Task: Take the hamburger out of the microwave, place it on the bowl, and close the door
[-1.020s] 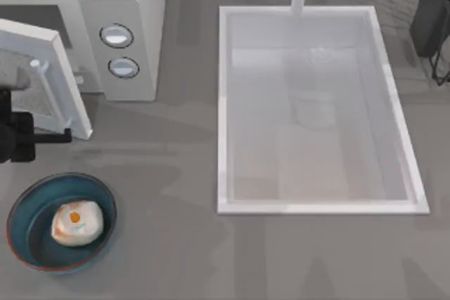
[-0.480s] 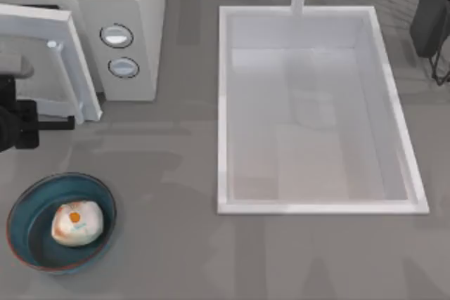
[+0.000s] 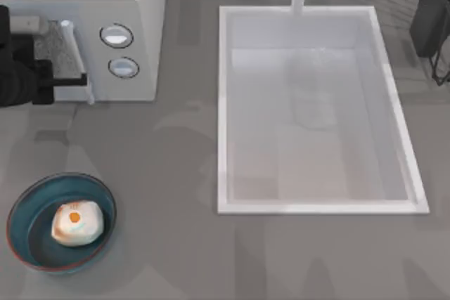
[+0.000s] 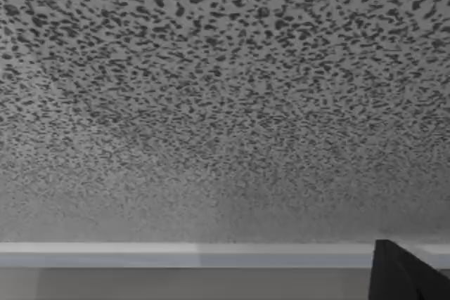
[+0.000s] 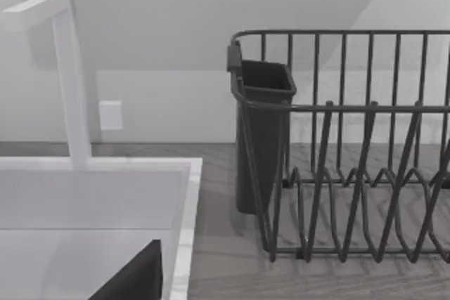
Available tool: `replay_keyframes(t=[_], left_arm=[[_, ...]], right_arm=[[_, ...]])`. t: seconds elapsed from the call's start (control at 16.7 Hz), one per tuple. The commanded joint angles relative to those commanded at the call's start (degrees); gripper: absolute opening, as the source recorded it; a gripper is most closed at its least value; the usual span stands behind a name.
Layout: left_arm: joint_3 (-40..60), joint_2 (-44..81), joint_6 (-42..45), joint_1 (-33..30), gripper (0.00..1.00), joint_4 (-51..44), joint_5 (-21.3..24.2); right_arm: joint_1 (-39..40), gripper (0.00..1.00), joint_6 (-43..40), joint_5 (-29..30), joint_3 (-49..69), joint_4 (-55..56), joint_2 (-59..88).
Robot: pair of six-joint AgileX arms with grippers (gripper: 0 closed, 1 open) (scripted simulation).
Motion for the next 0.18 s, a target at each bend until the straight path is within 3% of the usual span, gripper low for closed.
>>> replay_keyframes(t=[0.18], left_arm=[[2.0,1.9,0.0,0.0,0.00,-0.2,0.0]], right_arm=[[0.0,1.00,0.0,0.0,0.0,0.0,0.0]])
